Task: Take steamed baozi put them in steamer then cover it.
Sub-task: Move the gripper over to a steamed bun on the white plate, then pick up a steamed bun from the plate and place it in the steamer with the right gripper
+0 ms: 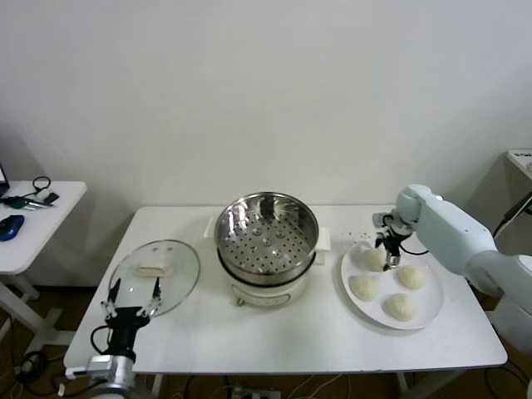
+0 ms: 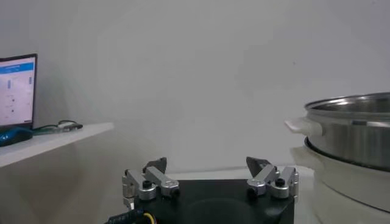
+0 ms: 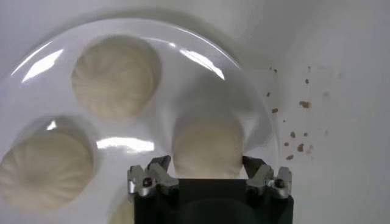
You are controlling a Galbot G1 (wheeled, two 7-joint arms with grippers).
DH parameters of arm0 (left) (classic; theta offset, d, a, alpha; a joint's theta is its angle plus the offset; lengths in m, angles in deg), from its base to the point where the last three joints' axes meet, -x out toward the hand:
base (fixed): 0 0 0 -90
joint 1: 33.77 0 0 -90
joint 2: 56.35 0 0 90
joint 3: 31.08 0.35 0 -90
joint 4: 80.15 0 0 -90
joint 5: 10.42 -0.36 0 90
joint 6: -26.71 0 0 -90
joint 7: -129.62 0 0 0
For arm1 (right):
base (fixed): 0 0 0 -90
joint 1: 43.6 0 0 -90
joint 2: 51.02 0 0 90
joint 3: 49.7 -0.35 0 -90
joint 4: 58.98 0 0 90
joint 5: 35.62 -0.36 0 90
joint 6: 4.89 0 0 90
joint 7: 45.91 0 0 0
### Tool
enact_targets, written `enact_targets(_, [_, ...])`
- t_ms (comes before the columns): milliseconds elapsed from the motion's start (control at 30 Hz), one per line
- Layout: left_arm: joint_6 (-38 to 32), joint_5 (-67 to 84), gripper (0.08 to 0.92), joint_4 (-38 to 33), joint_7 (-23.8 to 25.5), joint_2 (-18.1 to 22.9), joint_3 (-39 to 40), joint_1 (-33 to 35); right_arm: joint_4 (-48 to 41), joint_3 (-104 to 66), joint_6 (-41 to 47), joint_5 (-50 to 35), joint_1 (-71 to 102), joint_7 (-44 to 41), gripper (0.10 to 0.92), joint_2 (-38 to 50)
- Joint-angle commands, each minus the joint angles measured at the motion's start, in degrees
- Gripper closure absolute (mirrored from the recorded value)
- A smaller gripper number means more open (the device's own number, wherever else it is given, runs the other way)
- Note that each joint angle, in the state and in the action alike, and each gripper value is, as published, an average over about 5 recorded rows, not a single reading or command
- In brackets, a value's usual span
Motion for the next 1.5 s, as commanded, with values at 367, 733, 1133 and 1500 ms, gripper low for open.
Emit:
enact_targets(367, [-0.19,0.23,0.177,-0.11,-0.18,0.00,-0.01,0.40,0.31,-0.47,-1.04,0.45,-0.42,-0.91,0.326,0.15])
enact_targets(733, [-0.55,0.92,0.177,-0.73,0.27,-0.45,-0.67,1.57,5.75,9.06,-8.88,-5.52,-13.44,-3.99,0.330,1.88])
enact_targets(1133, [-1.25,0.80,0.177,-1.19,0.48,-0.47,-0.47,2.80,16.34,20.74,-22.79,-7.92,-31.17,-6.08,0.319,-5.29])
enact_targets(1500, [-1.74,1.41,0.177,-1.34,0.32,-0.71,-0.42,3.86,20.65,18.02,-34.09,6.01,-32.94,-2.95,0.313,-15.26])
